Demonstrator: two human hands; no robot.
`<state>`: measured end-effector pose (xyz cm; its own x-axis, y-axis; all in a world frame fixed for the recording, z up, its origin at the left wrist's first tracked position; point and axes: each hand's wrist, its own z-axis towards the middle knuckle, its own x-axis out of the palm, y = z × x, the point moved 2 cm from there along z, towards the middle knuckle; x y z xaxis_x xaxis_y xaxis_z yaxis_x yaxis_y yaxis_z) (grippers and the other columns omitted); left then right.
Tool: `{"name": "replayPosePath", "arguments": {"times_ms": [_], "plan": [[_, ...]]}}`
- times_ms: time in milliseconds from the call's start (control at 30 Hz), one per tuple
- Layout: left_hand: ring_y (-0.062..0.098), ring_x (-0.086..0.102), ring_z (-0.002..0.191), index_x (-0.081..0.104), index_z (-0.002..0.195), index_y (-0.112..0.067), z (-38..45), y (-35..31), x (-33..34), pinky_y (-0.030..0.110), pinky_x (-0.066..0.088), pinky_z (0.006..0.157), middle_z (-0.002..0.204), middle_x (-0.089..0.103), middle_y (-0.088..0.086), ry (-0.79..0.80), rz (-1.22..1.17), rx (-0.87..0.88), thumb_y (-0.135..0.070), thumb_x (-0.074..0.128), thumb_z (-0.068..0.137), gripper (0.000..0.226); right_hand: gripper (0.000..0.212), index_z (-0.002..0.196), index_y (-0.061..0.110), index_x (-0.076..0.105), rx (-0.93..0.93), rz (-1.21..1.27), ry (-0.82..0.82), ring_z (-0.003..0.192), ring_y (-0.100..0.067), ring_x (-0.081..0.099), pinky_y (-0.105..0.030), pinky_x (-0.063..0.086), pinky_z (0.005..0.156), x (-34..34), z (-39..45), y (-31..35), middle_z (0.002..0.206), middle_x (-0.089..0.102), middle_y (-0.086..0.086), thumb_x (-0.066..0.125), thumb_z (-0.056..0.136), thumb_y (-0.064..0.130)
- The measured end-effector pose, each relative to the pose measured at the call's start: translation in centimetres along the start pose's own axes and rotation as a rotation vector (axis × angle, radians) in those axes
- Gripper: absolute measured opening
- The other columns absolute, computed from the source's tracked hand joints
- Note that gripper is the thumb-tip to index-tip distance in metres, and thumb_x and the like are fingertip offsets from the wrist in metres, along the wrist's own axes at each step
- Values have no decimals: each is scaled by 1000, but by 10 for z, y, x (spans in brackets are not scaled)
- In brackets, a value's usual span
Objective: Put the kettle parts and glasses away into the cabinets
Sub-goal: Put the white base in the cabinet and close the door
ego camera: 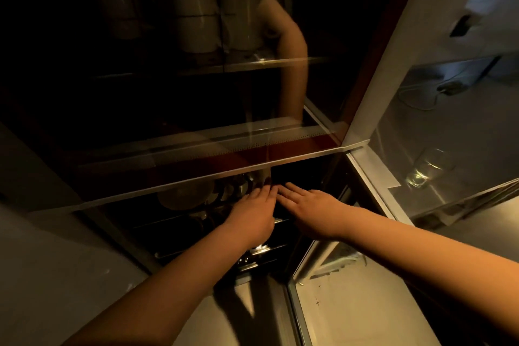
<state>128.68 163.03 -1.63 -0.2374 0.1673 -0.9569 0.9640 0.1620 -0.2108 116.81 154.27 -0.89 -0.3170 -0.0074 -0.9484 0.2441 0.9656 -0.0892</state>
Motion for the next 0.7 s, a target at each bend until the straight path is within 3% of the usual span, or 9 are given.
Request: {"name": "replayPosePath", "arguments": {"times_ms": [100, 267, 333, 400, 500, 600, 700], "plan": [[17, 6, 146, 11, 151, -19, -9, -21, -25, 35, 18, 116, 160, 3, 2, -87, -31, 96, -30, 42, 98, 62, 69, 149, 22, 0, 27, 25, -94, 144, -17, -5, -33, 14, 114, -22, -47, -13, 156, -6, 1, 43, 96, 29], [8, 24, 140, 33, 144, -25, 1, -68, -65, 26, 24, 111, 151, 30, -8, -317, -112, 317, -30, 41, 98, 47, 67, 148, 18, 17, 202, 37, -251, 142, -15, 7, -26, 9, 110, -41, -115, -51, 154, 6, 0, 44, 87, 24], [9, 30, 137, 38, 142, -23, 13, -92, -73, 24, 24, 110, 147, 37, -6, -363, -117, 397, -28, 44, 97, 46, 65, 148, 22, 16, 328, 63, -258, 141, -11, 5, -21, 3, 108, -35, -136, -67, 154, 5, 4, 42, 90, 34], [13, 36, 133, 43, 138, -18, 31, -115, -76, 26, 25, 110, 142, 44, -2, -376, -108, 457, -25, 47, 95, 44, 62, 145, 21, 30, 438, 107, -299, 141, -15, 19, -24, 13, 109, -27, -152, -81, 153, 24, 0, 31, 91, 50], [19, 35, 136, 44, 138, -14, 61, -148, -76, 28, 20, 113, 142, 45, 3, -359, -94, 513, -25, 50, 94, 45, 62, 139, 16, 42, 506, 138, -333, 135, -20, 35, -34, 25, 108, -11, -168, -102, 146, 39, -4, 30, 91, 53], [18, 15, 145, 30, 146, -17, 93, -173, -72, 30, 5, 117, 153, 29, 0, -229, -75, 454, -36, 40, 99, 52, 64, 145, 20, 31, 555, 173, -342, 141, -17, 22, -36, 24, 113, 7, -178, -124, 153, 26, -1, 29, 91, 54], [19, 1, 147, 16, 151, -15, 125, -190, -62, 34, 0, 118, 159, 13, 3, -39, 14, 355, -44, 32, 100, 61, 65, 149, 24, 13, 588, 228, -284, 144, -13, 4, -30, 10, 115, 26, -184, -151, 157, 6, 4, 34, 94, 53]]}}
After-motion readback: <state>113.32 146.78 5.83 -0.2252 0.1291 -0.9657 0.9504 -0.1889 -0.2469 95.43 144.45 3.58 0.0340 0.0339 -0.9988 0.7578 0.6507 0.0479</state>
